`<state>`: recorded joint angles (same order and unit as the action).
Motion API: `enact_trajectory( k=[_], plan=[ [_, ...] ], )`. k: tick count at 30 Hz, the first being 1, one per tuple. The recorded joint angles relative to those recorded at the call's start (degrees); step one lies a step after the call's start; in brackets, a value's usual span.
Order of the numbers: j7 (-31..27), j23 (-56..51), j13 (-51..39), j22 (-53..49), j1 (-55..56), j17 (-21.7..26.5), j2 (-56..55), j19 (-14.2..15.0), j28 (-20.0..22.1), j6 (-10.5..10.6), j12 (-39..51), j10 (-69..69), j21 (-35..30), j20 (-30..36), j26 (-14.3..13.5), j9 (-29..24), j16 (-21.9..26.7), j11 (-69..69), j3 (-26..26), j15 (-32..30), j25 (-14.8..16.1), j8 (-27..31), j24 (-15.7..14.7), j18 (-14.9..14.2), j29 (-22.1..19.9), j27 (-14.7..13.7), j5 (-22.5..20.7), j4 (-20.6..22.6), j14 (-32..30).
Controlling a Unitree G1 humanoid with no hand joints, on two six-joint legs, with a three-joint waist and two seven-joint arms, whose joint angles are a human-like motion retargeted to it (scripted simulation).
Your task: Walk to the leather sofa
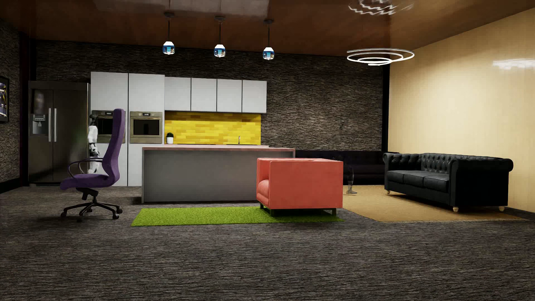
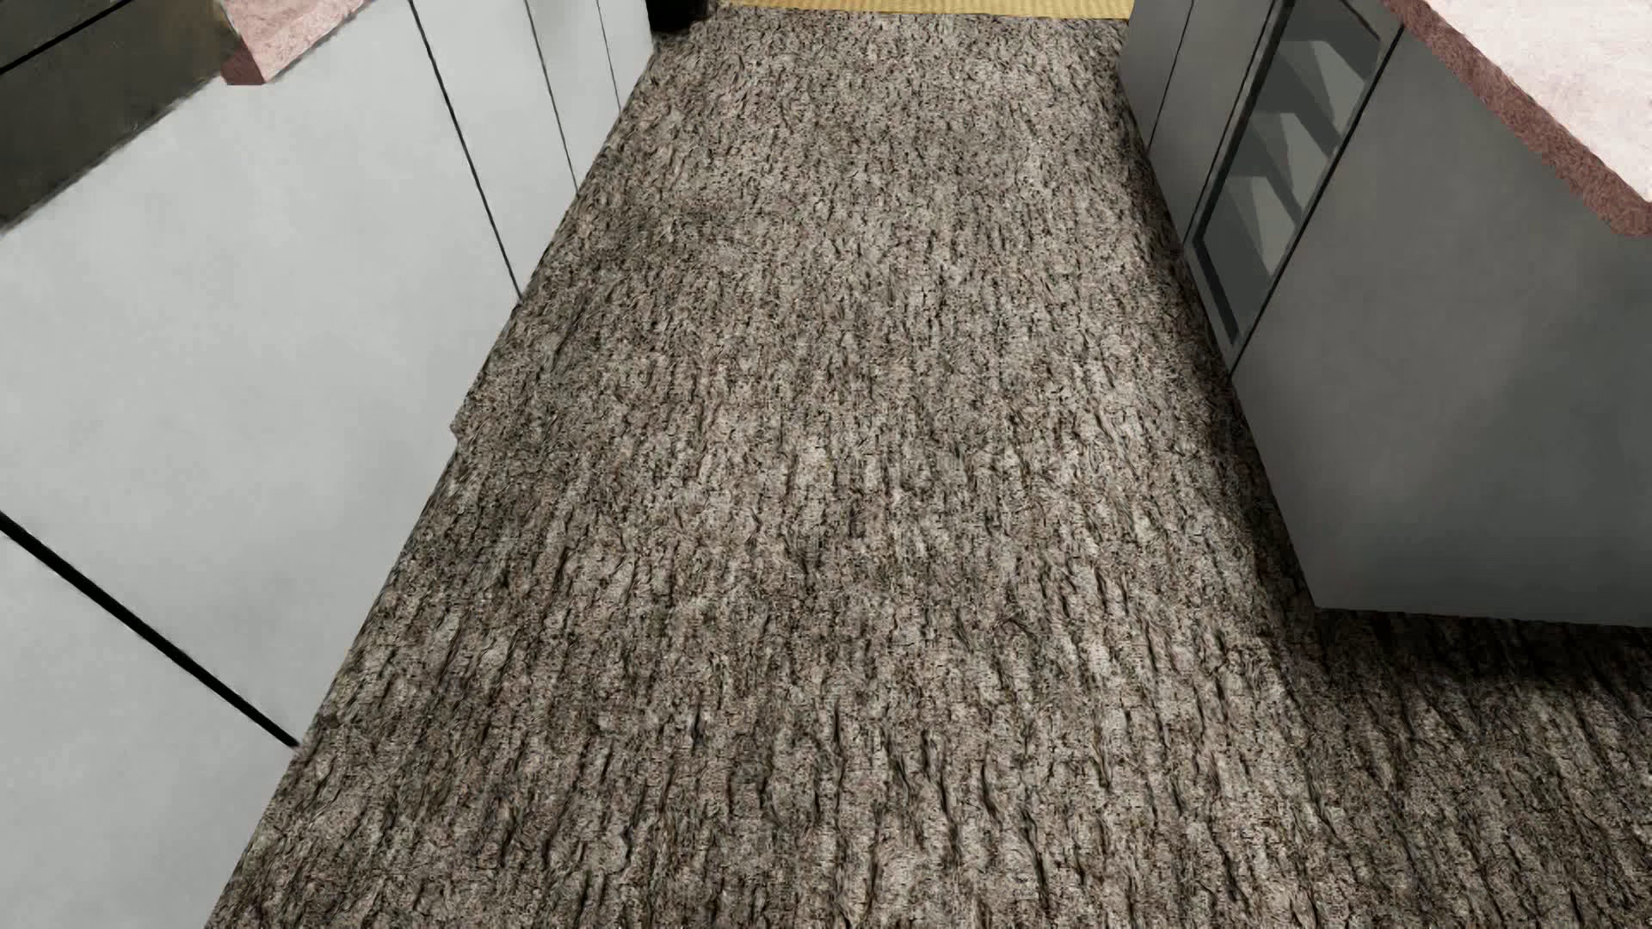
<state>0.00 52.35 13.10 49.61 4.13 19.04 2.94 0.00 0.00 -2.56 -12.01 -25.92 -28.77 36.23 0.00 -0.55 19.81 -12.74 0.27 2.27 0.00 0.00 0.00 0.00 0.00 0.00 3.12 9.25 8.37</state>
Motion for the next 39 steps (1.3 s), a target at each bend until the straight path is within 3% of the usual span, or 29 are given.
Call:
enact_trajectory(
  k=[1,3,8,10,13,16,18,19,21,22,23,25,26,29,30,31,32,33,34,36,38,39],
  plan=[
    [0.0,0.0,0.3,-0.6,-0.1,0.2,-0.2,0.0,0.0,0.2,-0.2,-0.4,-0.3,0.2,0.0,-0.1,0.1,-5.6,0.1,2.1,0.0,0.0,0.0,0.0,0.0,0.0,-0.2,0.0,-0.6],
    [0.0,-0.1,1.0,-1.9,0.2,0.5,-2.4,0.0,0.0,0.5,-0.6,-1.5,0.1,0.7,0.0,0.0,0.4,-16.5,-1.8,13.9,0.0,0.0,0.0,0.0,0.0,0.0,-0.8,0.6,-0.9],
    [0.0,-2.5,2.8,-8.9,-7.0,0.2,-20.1,0.0,0.0,-0.6,1.2,-1.6,2.7,-1.4,0.0,-5.1,2.2,-43.5,-7.4,15.7,0.0,0.0,0.0,0.0,0.0,0.0,0.8,1.4,5.7],
    [0.0,-2.1,4.5,-10.0,-10.1,0.9,-26.1,0.0,0.0,1.1,2.6,0.4,3.0,-3.3,0.0,-4.9,1.1,-40.6,-12.1,14.1,0.0,0.0,0.0,0.0,0.0,0.0,0.9,-0.7,10.0],
    [0.0,0.9,5.4,-12.6,-17.3,1.1,-33.5,0.0,0.0,1.3,5.2,2.9,1.5,-1.5,0.0,-6.1,2.3,-31.7,-13.8,6.6,0.0,0.0,0.0,0.0,0.0,0.0,2.5,-1.5,18.3],
    [0.0,3.6,5.6,-12.0,-23.0,0.9,-37.7,0.0,0.0,1.0,7.5,3.3,-0.2,-0.3,0.0,-6.1,2.4,-25.0,-15.9,5.6,0.0,0.0,0.0,0.0,0.0,0.0,3.6,-2.3,20.6],
    [0.0,5.0,6.3,-9.5,-25.8,0.9,-39.4,0.0,0.0,1.4,7.1,2.5,0.4,-1.0,0.0,-5.5,2.0,-29.2,-17.8,7.1,0.0,0.0,0.0,0.0,0.0,0.0,3.7,-3.9,17.5],
    [0.0,5.7,6.2,-8.2,-25.7,1.0,-39.8,0.0,0.0,2.1,6.1,0.3,0.7,0.1,0.0,-5.1,1.6,-32.7,-18.9,7.5,0.0,0.0,0.0,0.0,0.0,0.0,3.5,-4.6,12.9],
    [0.0,7.4,5.6,-3.3,-22.7,1.0,-37.4,0.0,0.0,3.4,4.1,-11.0,-0.5,2.6,0.0,-4.8,0.9,-38.4,-18.5,10.8,0.0,0.0,0.0,0.0,0.0,0.0,1.3,-6.6,-3.3],
    [0.0,7.3,5.1,-1.0,-18.3,0.7,-34.6,0.0,0.0,2.8,3.0,-21.0,-0.5,3.2,0.0,-4.8,0.7,-39.0,-17.0,13.0,0.0,0.0,0.0,0.0,0.0,0.0,0.2,-6.8,-11.7],
    [0.0,6.1,4.7,0.4,-12.4,0.5,-31.0,0.0,0.0,2.3,2.2,-32.9,-0.2,3.8,0.0,-5.2,0.9,-38.5,-15.4,14.9,0.0,0.0,0.0,0.0,0.0,0.0,-0.9,-6.9,-16.1],
    [0.0,2.3,3.5,0.7,-0.3,0.3,-22.0,0.0,0.0,0.9,-0.5,-49.5,0.0,2.5,0.0,-6.3,1.1,-35.2,-10.0,17.7,0.0,0.0,0.0,0.0,0.0,0.0,-2.6,-6.6,-14.6],
    [0.0,0.3,2.7,0.8,5.8,0.4,-17.1,0.0,0.0,-0.1,-1.6,-50.1,0.3,2.1,0.0,-6.6,1.1,-32.0,-6.9,18.1,0.0,0.0,0.0,0.0,0.0,0.0,-2.6,-5.7,-14.0],
    [0.0,-6.3,1.5,1.0,18.6,1.2,-1.3,0.0,0.0,-2.3,-3.8,-26.4,2.9,2.5,0.0,-7.2,1.9,-20.8,1.7,17.8,0.0,0.0,0.0,0.0,0.0,0.0,-2.0,-4.3,-21.3],
    [0.0,-8.3,0.7,0.7,21.1,1.8,3.2,0.0,0.0,-2.7,-4.5,-15.8,2.6,2.3,0.0,-6.9,2.1,-18.0,4.4,18.8,0.0,0.0,0.0,0.0,0.0,0.0,-1.7,-4.7,-21.2],
    [0.0,-10.1,-0.3,0.4,23.4,2.5,6.9,0.0,0.0,-2.7,-4.8,-7.4,3.1,2.0,0.0,-6.4,2.2,-16.4,6.1,20.3,0.0,0.0,0.0,0.0,0.0,0.0,-1.5,-5.1,-14.9],
    [0.0,-11.1,-1.3,0.0,25.2,3.0,10.2,0.0,0.0,-2.8,-5.3,-2.6,3.2,2.0,0.0,-6.0,2.3,-15.7,7.4,21.7,0.0,0.0,0.0,0.0,0.0,0.0,-1.2,-5.6,-4.7],
    [0.0,-11.4,-2.4,-0.1,26.3,3.2,12.6,0.0,0.0,-3.3,-5.5,-2.3,3.3,1.9,0.0,-5.9,2.5,-16.0,8.9,22.3,0.0,0.0,0.0,0.0,0.0,0.0,-0.7,-6.5,0.9],
    [0.0,-11.1,-3.0,0.2,27.5,3.0,14.2,0.0,0.0,-3.5,-5.7,-3.7,4.0,1.6,0.0,-6.0,2.4,-17.2,10.3,21.5,0.0,0.0,0.0,0.0,0.0,0.0,-0.2,-6.9,-3.5],
    [0.0,-8.7,-1.8,1.6,30.8,2.0,14.4,0.0,0.0,-5.1,-5.8,-10.5,5.8,1.9,0.0,-5.2,1.9,-24.8,11.9,11.8,0.0,0.0,0.0,0.0,0.0,0.0,2.6,-5.0,-22.1],
    [0.0,-4.8,0.2,3.7,27.3,1.2,7.4,0.0,0.0,-6.2,-5.0,-15.8,4.6,3.3,0.0,-4.1,1.5,-43.3,7.9,-3.5,0.0,0.0,0.0,0.0,0.0,0.0,4.7,-0.5,-23.8],
    [0.0,-4.4,1.3,4.2,23.8,1.2,1.1,0.0,0.0,-6.5,-4.4,-15.8,3.9,1.8,0.0,-3.8,1.0,-54.3,5.8,-3.5,0.0,0.0,0.0,0.0,0.0,0.0,5.8,1.8,-21.2]
  ],
)
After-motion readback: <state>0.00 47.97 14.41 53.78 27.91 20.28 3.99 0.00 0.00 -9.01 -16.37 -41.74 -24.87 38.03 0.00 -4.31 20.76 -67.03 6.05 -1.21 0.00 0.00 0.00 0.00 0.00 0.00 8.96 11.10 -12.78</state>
